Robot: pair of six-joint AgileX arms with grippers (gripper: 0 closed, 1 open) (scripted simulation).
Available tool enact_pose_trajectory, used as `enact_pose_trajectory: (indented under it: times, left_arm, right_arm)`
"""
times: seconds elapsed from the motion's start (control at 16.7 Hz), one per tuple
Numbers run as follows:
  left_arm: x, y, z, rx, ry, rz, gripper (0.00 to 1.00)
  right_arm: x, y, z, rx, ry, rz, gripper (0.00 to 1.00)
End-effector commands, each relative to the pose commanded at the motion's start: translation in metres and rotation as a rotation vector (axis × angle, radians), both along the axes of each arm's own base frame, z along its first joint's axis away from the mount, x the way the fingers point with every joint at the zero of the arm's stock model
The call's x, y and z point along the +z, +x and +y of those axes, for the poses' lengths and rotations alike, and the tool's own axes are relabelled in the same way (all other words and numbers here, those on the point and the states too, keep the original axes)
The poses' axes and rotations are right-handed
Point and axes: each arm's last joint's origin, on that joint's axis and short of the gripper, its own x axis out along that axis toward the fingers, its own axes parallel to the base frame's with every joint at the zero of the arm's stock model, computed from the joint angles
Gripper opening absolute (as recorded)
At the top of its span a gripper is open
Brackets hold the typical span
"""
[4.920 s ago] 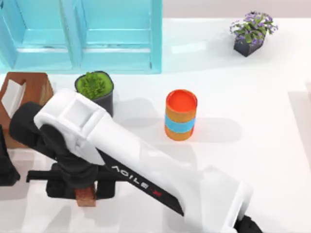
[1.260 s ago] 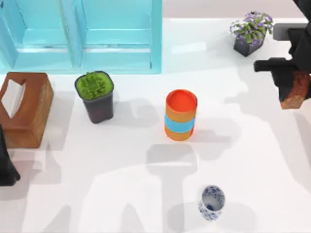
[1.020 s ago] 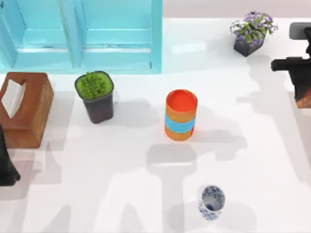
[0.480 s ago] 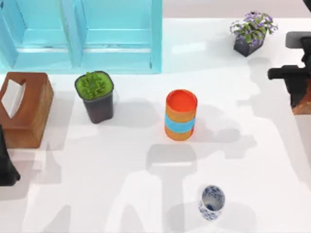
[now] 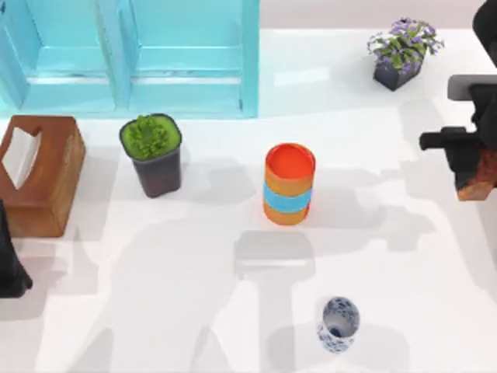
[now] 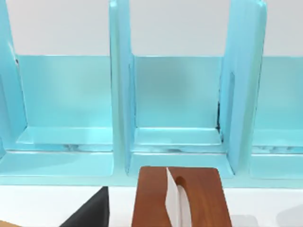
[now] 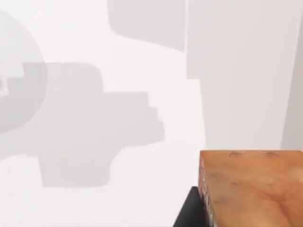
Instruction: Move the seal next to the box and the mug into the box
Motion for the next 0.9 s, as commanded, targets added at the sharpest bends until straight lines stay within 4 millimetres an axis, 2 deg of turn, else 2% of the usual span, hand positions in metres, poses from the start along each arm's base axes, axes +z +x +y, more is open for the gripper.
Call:
enact_pose_trajectory:
  times: [0.3,0.9]
  left_arm:
    - [0.0,0.0,0.0,0.0,0.0,0.0,1.0]
    - [0.0,0.0,0.0,0.0,0.0,0.0,1.0]
  right_arm:
    - [-0.0053,-0.0005,-0.0004,-0.002,-0.001,0.006,0.0]
    - [-0.0053,-0.0005,-0.0004,-0.002,-0.001,0.006,0.75]
